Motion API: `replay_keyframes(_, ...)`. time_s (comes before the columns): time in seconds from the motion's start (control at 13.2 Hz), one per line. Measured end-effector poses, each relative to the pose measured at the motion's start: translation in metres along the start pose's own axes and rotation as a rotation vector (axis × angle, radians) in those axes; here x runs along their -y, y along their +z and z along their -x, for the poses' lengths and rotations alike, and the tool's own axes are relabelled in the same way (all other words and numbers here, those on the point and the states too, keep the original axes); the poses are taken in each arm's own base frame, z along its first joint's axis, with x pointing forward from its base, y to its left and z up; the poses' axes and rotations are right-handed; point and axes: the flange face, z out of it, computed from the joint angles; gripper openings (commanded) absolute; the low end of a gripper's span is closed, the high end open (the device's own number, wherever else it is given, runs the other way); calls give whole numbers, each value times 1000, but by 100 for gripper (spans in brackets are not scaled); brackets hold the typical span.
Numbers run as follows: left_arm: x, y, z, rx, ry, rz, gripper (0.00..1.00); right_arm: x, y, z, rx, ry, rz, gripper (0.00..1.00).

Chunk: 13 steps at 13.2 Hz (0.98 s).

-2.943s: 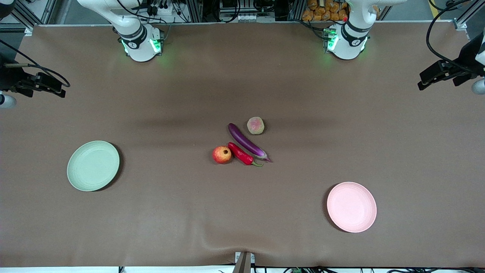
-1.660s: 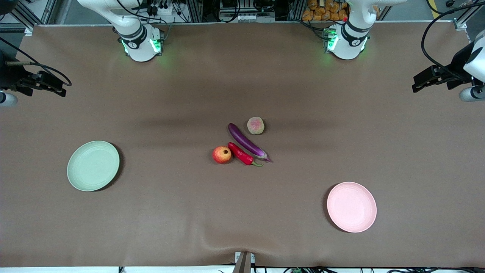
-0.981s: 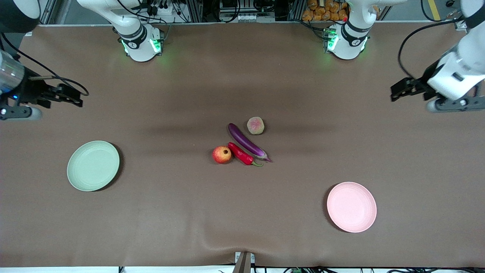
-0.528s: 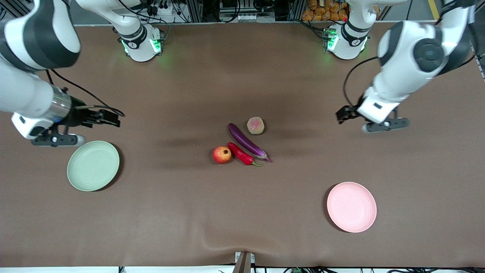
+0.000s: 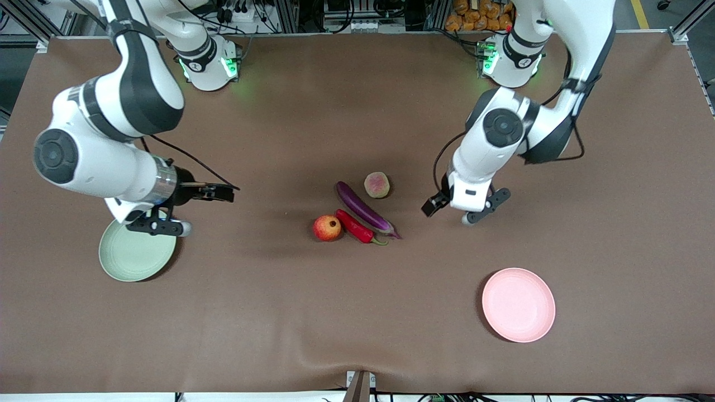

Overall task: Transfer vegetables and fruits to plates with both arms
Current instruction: 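Reach the right gripper to the red apple while the left gripper reaches the eggplant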

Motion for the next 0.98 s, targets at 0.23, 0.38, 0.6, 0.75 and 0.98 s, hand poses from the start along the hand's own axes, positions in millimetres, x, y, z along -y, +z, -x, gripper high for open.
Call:
replay_keyframes(0.23, -42, 48, 7, -55, -140, -8, 100, 54, 27, 13, -27, 124, -5, 100)
replay_keyframes(0.38, -52, 81, 22, -44, -138, -27, 100, 71, 52, 10, 10, 266, -54, 100)
replay_keyframes(0.6, -64, 98, 42, -33, -154, -6, 100, 71, 91, -14, 153, 460, -187, 100)
replay_keyframes(0.75, -65, 105, 44, -25, -163, 7, 100, 62, 127, -37, 226, 559, -254, 100)
replay_keyframes(0.98, -66, 125, 61, -7, -172, 13, 99, 50, 198, -62, 330, 692, -323, 100)
